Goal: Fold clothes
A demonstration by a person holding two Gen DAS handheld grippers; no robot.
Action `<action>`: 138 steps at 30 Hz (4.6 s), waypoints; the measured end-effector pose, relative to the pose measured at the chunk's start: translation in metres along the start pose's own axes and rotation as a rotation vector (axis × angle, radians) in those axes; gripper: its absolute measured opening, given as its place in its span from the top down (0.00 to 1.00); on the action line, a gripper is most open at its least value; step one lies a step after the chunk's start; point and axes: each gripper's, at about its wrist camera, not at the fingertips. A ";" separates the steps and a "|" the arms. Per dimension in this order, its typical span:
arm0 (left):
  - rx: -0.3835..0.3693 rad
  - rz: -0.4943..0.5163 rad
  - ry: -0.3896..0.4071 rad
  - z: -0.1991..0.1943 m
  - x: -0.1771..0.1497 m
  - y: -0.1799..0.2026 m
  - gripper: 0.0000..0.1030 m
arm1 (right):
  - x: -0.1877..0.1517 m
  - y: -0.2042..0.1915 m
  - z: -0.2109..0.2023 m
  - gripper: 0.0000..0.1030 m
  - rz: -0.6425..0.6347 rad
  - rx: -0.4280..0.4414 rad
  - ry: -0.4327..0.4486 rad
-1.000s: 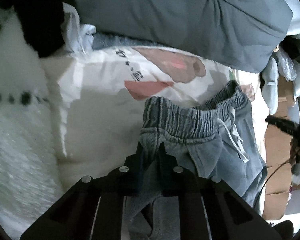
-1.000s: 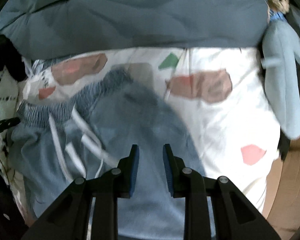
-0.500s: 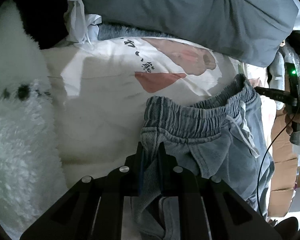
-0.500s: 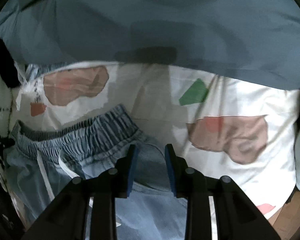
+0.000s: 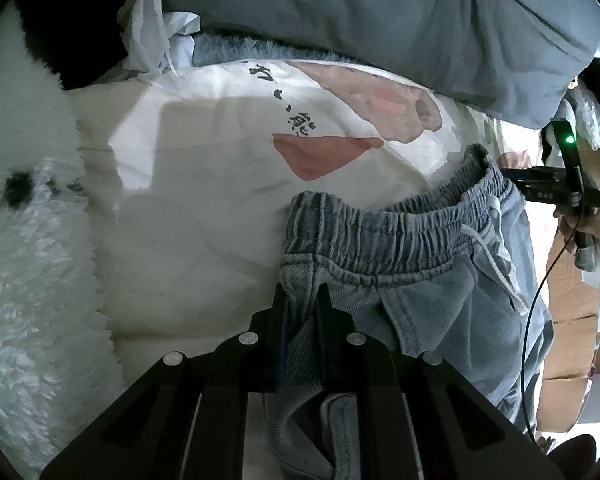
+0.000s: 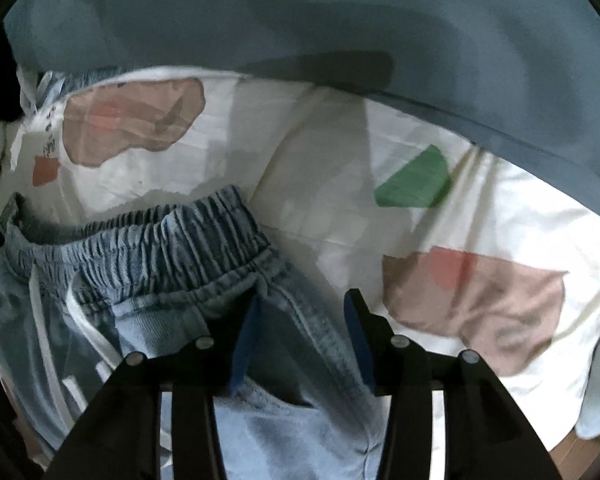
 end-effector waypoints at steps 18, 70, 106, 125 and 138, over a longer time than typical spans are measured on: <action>0.052 0.111 0.159 -0.045 0.032 0.024 0.91 | -0.012 -0.009 -0.060 0.90 -0.023 -0.129 0.157; 0.206 -0.040 0.192 -0.039 0.080 0.049 0.42 | -0.063 0.067 -0.122 0.48 0.252 -0.121 0.168; 0.098 0.658 -0.165 -0.037 0.258 0.422 0.42 | -0.567 0.078 -0.246 0.48 1.121 -0.169 0.186; 0.124 0.679 -0.170 -0.016 0.179 0.565 0.42 | -0.696 0.015 -0.188 0.48 1.328 -0.113 0.287; 0.113 0.687 -0.247 0.037 0.121 0.553 0.42 | -0.727 -0.022 -0.153 0.48 1.475 -0.129 0.415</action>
Point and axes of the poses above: each gripper's, at about its wrist camera, not at the fingertips, and z roughly the way its jaws point, y to its right, x to its top, and after that the axes turned 2 degrees about x, right-handed
